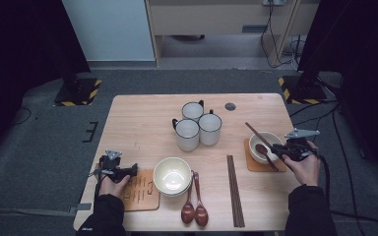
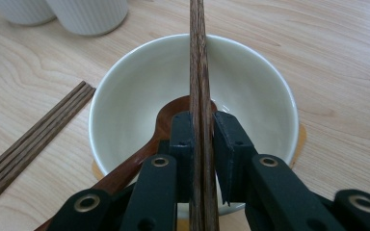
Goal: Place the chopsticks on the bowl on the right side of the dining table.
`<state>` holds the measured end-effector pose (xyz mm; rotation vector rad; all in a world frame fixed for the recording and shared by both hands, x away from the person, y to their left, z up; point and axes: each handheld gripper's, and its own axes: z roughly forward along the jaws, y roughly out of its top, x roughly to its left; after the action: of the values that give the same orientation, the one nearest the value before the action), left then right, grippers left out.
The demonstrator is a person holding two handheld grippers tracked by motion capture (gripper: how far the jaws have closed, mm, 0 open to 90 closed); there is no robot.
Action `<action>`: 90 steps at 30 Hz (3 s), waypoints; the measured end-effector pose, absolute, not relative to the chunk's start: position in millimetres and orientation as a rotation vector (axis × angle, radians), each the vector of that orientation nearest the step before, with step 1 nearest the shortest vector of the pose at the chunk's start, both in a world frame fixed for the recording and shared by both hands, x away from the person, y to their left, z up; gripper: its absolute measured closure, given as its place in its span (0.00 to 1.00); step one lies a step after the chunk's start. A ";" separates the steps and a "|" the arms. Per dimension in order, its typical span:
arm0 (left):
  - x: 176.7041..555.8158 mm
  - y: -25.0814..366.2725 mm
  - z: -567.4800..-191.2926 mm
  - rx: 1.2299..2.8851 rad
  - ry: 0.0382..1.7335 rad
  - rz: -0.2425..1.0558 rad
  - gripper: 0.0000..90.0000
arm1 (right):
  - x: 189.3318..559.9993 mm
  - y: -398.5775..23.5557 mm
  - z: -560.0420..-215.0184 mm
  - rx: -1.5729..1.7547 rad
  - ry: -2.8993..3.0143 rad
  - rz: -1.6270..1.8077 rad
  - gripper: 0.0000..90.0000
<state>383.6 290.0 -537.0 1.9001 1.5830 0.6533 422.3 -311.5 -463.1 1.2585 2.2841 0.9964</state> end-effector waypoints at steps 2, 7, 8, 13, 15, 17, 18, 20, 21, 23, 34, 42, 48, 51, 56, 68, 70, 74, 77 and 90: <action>383.6 290.0 -537.0 1.900 1.583 0.653 0.00 | 421.4 -311.1 -463.0 1.252 2.303 1.007 0.87; 383.6 289.9 -537.0 1.899 1.584 0.654 0.00 | 419.6 -309.1 -462.7 1.222 2.331 1.012 0.87; 383.6 289.9 -537.0 1.899 1.584 0.653 0.00 | 419.5 -308.9 -462.9 1.219 2.331 1.011 0.87; 383.6 289.9 -537.0 1.900 1.584 0.654 0.00 | 419.7 -308.5 -463.2 1.210 2.335 1.012 0.87; 383.6 289.9 -537.0 1.900 1.584 0.653 0.00 | 419.8 -307.6 -463.3 1.212 2.334 1.012 0.87; 383.6 289.9 -537.0 1.900 1.584 0.654 0.00 | 420.2 -306.4 -463.4 1.210 2.332 1.009 0.87; 383.6 289.9 -537.0 1.899 1.584 0.654 0.00 | 420.3 -305.7 -463.5 1.214 2.329 1.008 0.87; 383.6 289.9 -537.0 1.900 1.584 0.654 0.00 | 421.2 -304.9 -463.9 1.210 2.330 1.004 0.86; 383.6 289.9 -537.0 1.899 1.584 0.654 0.00 | 421.3 -304.3 -464.1 1.214 2.331 0.999 0.86; 383.6 289.9 -537.0 1.900 1.584 0.654 0.00 | 421.7 -303.0 -465.1 1.213 2.336 0.991 0.83; 383.6 289.9 -537.0 1.900 1.584 0.653 0.00 | 419.2 -304.5 -461.2 1.223 2.298 0.998 0.77; 383.6 289.9 -537.0 1.900 1.584 0.654 0.00 | 410.3 -307.0 -447.1 1.211 2.244 1.053 0.80; 383.6 289.9 -537.0 1.899 1.584 0.653 0.00 | 402.0 -307.4 -440.8 1.218 2.218 1.060 0.87; 383.6 289.9 -537.0 1.899 1.584 0.653 0.00 | 398.1 -307.6 -439.7 1.229 2.209 1.060 0.89; 383.6 289.9 -537.0 1.899 1.584 0.653 0.00 | 391.0 -308.3 -440.2 1.259 2.190 1.043 0.89; 383.6 289.9 -537.0 1.899 1.584 0.653 0.00 | 371.5 -313.6 -439.4 1.301 2.150 1.039 0.91; 383.6 289.9 -537.0 1.899 1.584 0.653 0.00 | 367.8 -312.3 -440.0 1.317 2.152 1.039 0.91; 383.6 289.9 -537.0 1.899 1.584 0.653 0.00 | 363.7 -310.9 -442.2 1.309 2.166 1.019 0.91; 383.6 289.9 -537.0 1.899 1.584 0.653 0.00 | 360.2 -310.8 -443.9 1.314 2.170 1.013 0.91; 383.6 289.9 -537.0 1.899 1.584 0.653 0.00 | 344.0 -312.7 -452.9 1.366 2.170 0.993 0.92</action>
<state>383.6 289.9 -537.0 1.8994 1.5839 0.6532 344.0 -312.7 -452.9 1.3663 2.1702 0.9935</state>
